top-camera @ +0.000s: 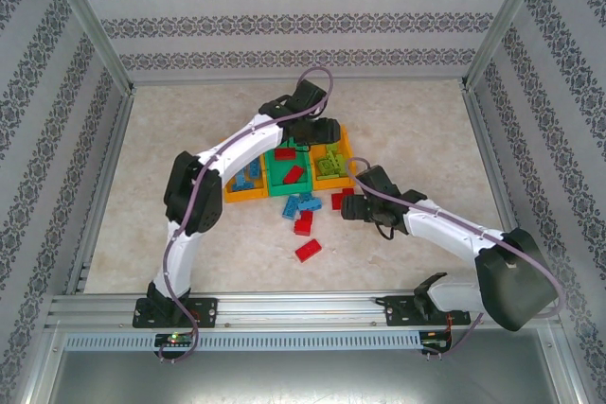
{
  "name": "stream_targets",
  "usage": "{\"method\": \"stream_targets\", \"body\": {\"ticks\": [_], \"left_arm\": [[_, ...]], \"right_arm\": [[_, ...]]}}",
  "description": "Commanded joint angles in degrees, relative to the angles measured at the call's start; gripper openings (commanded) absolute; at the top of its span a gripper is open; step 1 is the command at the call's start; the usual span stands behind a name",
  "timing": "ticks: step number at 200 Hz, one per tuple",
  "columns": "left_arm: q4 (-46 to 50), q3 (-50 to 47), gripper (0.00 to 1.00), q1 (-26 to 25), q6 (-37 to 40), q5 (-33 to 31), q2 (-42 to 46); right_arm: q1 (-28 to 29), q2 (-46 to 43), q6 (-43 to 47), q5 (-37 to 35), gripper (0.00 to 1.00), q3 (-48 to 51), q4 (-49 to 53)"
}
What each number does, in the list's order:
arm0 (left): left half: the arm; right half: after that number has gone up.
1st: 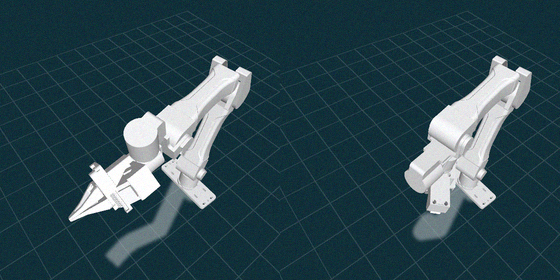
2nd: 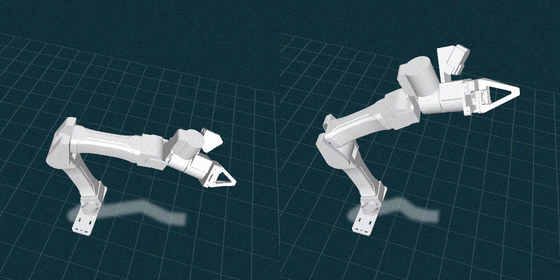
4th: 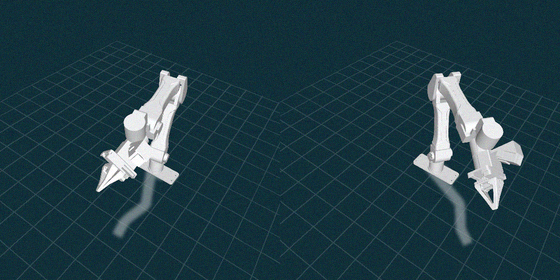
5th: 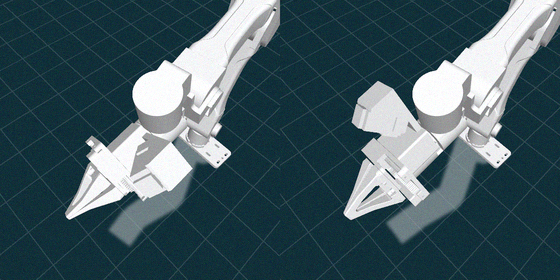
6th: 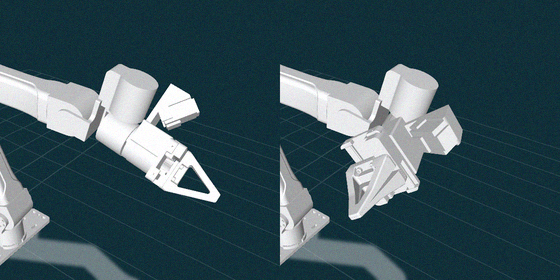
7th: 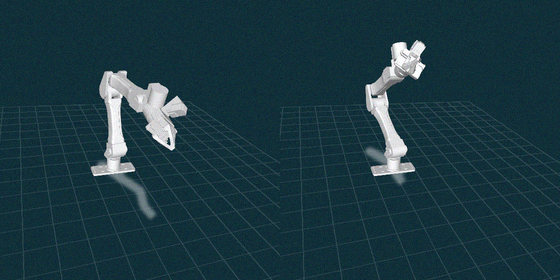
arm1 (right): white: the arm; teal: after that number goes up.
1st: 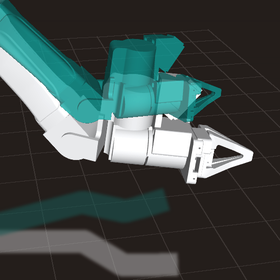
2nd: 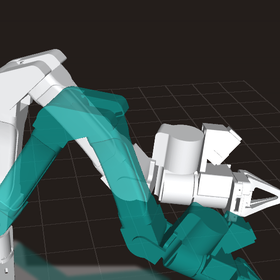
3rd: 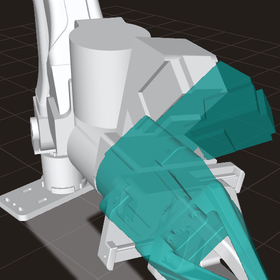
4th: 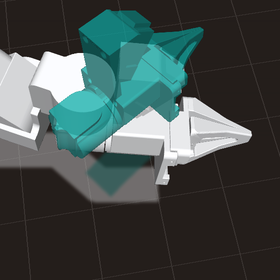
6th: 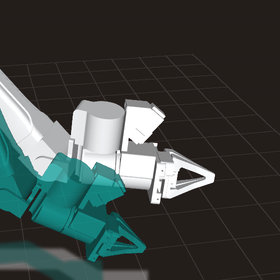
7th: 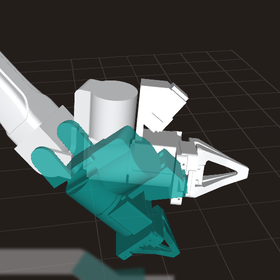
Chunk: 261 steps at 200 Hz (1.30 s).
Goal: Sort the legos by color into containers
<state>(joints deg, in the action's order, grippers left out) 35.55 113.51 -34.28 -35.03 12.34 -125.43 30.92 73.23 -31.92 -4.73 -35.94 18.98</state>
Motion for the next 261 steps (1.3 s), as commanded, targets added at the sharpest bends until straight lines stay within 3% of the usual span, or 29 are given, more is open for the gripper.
{"method": "stream_targets", "body": {"ticks": [1, 45, 107, 174, 261], "left_arm": [[3.91, 4.10, 0.60, 0.42, 2.43, 2.46, -3.13], [3.87, 6.02, 0.76, 1.23, 1.98, 2.98, -5.69], [2.15, 2.48, 1.00, 1.24, 1.98, 3.48, -0.88], [-4.53, -9.65, 1.00, 1.24, 2.20, 3.09, 9.78], [-10.87, -23.27, 1.00, 3.38, -0.08, 4.12, 16.81]], "right_arm": [[0.43, -1.07, -2.96, -2.84, 0.80, 1.03, -1.21], [3.61, 1.85, -3.62, -1.73, 0.77, -0.56, -3.48], [8.34, 11.69, -4.75, -3.54, 0.76, -6.29, -3.38], [9.16, 17.11, -5.14, -6.33, 0.72, -10.06, -2.92], [9.16, 23.10, -3.51, -7.25, 0.45, -13.74, -2.39]]}}
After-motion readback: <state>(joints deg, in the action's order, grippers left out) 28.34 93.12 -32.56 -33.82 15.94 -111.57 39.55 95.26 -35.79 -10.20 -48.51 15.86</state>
